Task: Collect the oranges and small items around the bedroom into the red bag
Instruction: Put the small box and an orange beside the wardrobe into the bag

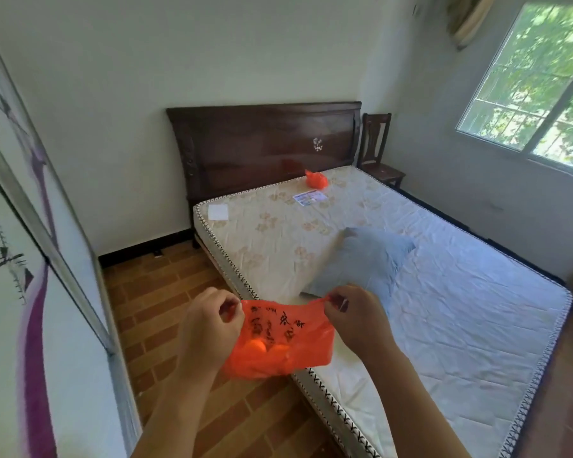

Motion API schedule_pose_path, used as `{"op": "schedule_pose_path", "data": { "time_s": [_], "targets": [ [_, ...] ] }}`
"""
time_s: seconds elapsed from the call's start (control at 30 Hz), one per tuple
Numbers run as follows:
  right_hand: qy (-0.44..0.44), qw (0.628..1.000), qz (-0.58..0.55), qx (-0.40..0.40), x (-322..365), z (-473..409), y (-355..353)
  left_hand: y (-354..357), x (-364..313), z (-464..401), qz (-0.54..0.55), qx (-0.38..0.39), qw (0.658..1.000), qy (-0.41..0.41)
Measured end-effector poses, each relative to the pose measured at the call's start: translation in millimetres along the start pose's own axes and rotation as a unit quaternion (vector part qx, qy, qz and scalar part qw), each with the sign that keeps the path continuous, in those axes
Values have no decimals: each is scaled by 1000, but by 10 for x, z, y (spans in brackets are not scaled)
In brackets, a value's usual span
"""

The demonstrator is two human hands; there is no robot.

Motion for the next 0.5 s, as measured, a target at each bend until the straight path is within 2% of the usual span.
{"op": "schedule_pose_path", "data": {
  "time_s": [0.33, 0.5],
  "targets": [
    [-32, 996, -29, 78, 116, -829, 856, 291, 522, -492, -53, -34, 996, -56],
    [-75, 987, -77, 122, 172, -1471, 1283, 490, 490, -880, -89, -74, 990, -80]
  ]
}}
Point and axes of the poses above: each hand's wrist, its own z-axis away from the middle knuckle, its own y-axis out of the palm, x = y × z, the point moved 8 cm from there along -z, towards the middle knuckle, and after that the axes turned 14 degrees about -x, right-handed, at the moved point
